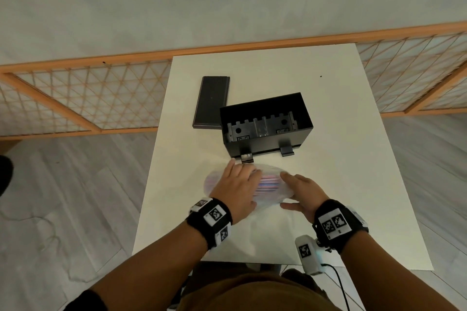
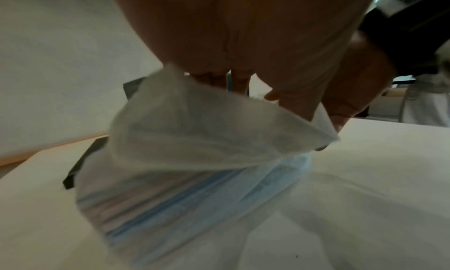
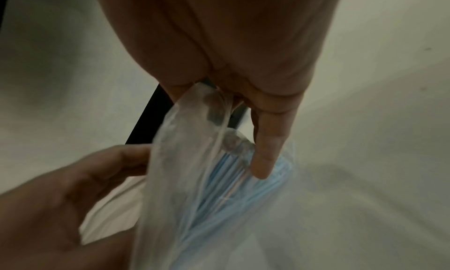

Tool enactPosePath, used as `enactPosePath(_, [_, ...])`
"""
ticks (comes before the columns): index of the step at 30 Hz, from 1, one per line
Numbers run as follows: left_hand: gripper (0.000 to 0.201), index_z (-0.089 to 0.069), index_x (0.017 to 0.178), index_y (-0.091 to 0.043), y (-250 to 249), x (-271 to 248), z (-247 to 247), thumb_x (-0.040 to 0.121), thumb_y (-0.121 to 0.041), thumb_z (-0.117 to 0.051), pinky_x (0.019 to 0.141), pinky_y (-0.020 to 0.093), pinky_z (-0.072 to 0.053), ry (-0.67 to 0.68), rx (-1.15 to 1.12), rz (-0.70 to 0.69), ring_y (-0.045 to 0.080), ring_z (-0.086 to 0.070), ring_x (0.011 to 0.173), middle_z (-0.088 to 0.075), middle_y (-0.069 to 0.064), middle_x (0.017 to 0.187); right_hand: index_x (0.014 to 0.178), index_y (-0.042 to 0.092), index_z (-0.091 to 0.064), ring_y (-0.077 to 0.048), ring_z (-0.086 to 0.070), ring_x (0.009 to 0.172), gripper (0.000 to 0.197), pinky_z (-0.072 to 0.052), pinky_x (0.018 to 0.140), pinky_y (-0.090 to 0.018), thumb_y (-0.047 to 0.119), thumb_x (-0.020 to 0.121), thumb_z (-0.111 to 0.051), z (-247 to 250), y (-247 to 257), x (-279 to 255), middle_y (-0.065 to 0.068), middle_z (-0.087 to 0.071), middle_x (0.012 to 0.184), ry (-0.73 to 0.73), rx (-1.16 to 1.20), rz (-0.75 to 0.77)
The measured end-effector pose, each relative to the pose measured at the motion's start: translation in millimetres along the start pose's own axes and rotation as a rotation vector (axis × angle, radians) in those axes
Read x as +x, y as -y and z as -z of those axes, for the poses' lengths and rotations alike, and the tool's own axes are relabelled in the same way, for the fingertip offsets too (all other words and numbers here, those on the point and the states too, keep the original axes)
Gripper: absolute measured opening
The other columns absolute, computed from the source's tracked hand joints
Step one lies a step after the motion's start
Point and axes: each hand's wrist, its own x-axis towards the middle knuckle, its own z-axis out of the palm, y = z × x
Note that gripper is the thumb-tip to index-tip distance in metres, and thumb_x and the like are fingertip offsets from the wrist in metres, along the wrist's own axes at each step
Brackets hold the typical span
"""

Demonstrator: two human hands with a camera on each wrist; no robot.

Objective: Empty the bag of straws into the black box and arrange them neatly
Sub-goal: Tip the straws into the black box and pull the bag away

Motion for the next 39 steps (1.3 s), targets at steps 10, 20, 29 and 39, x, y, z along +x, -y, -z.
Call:
enactPosePath(10, [0.091,-0.032,0.148,-0.024,34,18,-30,0.072,-0.05,-0.075,0.11,0.048,-0.038,0.366,-0.057,0.202,0.03,-0.045,0.131,-0.044,0.001,0.147,0.097,0.005,-0.06,-0.035,-0.07,0.093,0.016,-0.06,0.078,-0.046,0.021,0.097,-0.063,15,-27,14,-0.022,-0.068,0.108,-0.134,0.264,-0.088])
enactPosePath(20, [0.049,-0.051,0.119,-0.023,35,8,1,0.076,-0.036,-0.072,0.076,0.031,-0.051,0.287,-0.249,0.209,0.021,-0.061,0.088,-0.062,-0.002,0.105,0.096,0.013,-0.057,-0.024,-0.065,0.086,0.011,-0.056,0.086,-0.044,0.023,0.098,-0.06,23,-8,-9,-0.009,-0.066,0.099,-0.093,0.059,0.047])
enactPosePath(29, [0.025,-0.06,0.102,-0.023,40,-6,58,0.085,-0.04,-0.064,0.074,0.03,-0.05,0.249,-0.748,0.269,0.017,-0.063,0.083,-0.066,-0.002,0.094,0.154,0.032,-0.031,-0.001,-0.052,0.125,0.076,-0.053,0.091,-0.024,-0.001,0.091,-0.058,42,27,-66,0.01,-0.036,0.155,-0.158,-0.552,0.812])
enactPosePath(39, [0.021,-0.066,0.105,-0.024,53,21,112,0.088,-0.017,-0.076,0.075,0.011,-0.049,0.51,-1.231,0.177,-0.008,-0.066,0.08,-0.072,-0.017,0.092,0.154,0.014,-0.029,-0.044,-0.016,0.151,0.09,-0.033,0.116,-0.056,0.035,0.082,-0.077,29,73,-66,-0.026,-0.019,0.162,-0.407,-1.326,1.408])
